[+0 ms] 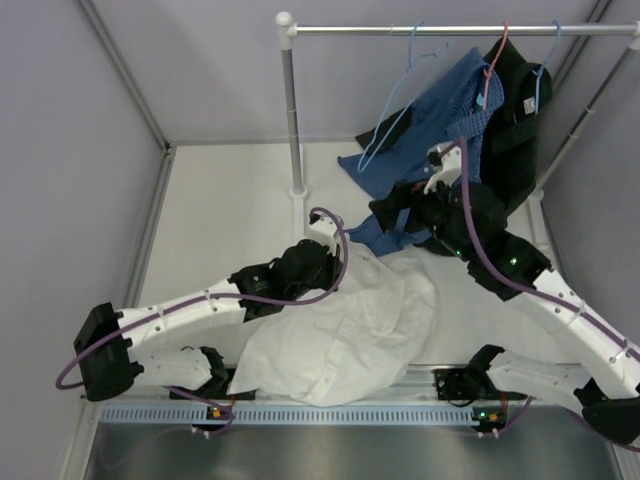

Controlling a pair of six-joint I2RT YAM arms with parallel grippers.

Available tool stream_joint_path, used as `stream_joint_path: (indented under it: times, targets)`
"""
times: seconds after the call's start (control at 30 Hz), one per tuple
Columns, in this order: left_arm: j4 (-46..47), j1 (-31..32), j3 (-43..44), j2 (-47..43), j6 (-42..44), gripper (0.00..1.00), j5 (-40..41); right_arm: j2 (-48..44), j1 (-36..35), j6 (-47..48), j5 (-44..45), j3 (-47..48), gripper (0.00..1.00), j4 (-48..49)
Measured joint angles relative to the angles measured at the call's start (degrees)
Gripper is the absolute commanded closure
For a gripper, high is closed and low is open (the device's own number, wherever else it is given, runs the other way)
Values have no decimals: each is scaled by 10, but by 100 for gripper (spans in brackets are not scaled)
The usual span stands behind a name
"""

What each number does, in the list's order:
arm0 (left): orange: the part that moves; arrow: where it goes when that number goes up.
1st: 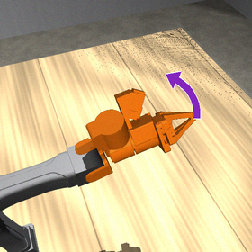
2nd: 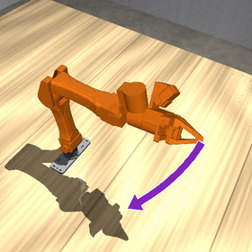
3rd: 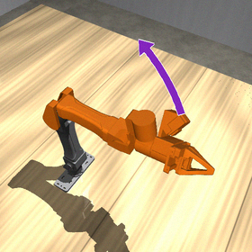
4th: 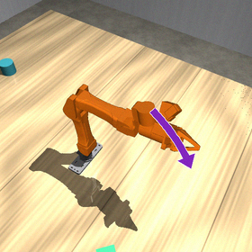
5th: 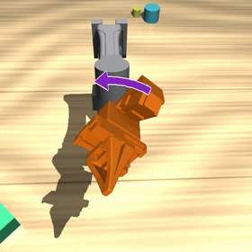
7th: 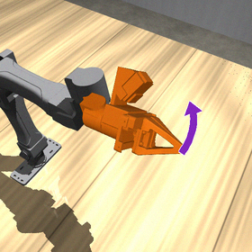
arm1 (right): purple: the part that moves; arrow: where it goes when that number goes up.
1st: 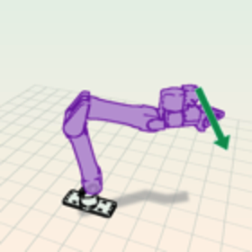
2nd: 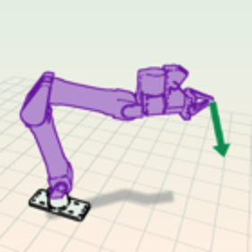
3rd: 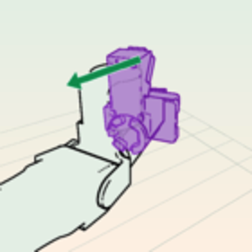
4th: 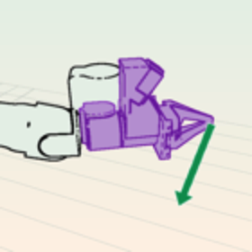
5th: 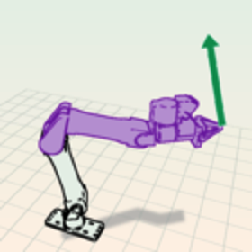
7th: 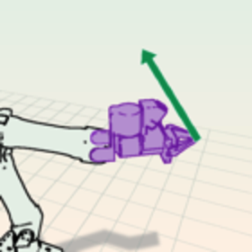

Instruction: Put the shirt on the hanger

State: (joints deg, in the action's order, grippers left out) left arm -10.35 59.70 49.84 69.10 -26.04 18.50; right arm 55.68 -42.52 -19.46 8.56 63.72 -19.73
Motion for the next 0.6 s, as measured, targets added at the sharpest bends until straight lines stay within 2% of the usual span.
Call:
stream_joint_path:
  times: [0.13, 0.33, 0.5, 0.6]
  targets:
    - [-1, 0, -4, 0, -24, 100, -27, 64, 7, -14, 77, 115, 12, -13]
    - [-4, 0, -28, -1, -45, 100, -42, 199, 17, -15, 194, 274, 13, -27]
    - [-4, 0, -45, -5, -55, 100, -52, 320, 34, 3, 263, 399, 21, -36]
    - [-4, 0, -48, -5, -57, 100, -56, 392, 44, 22, 290, 470, 34, -52]
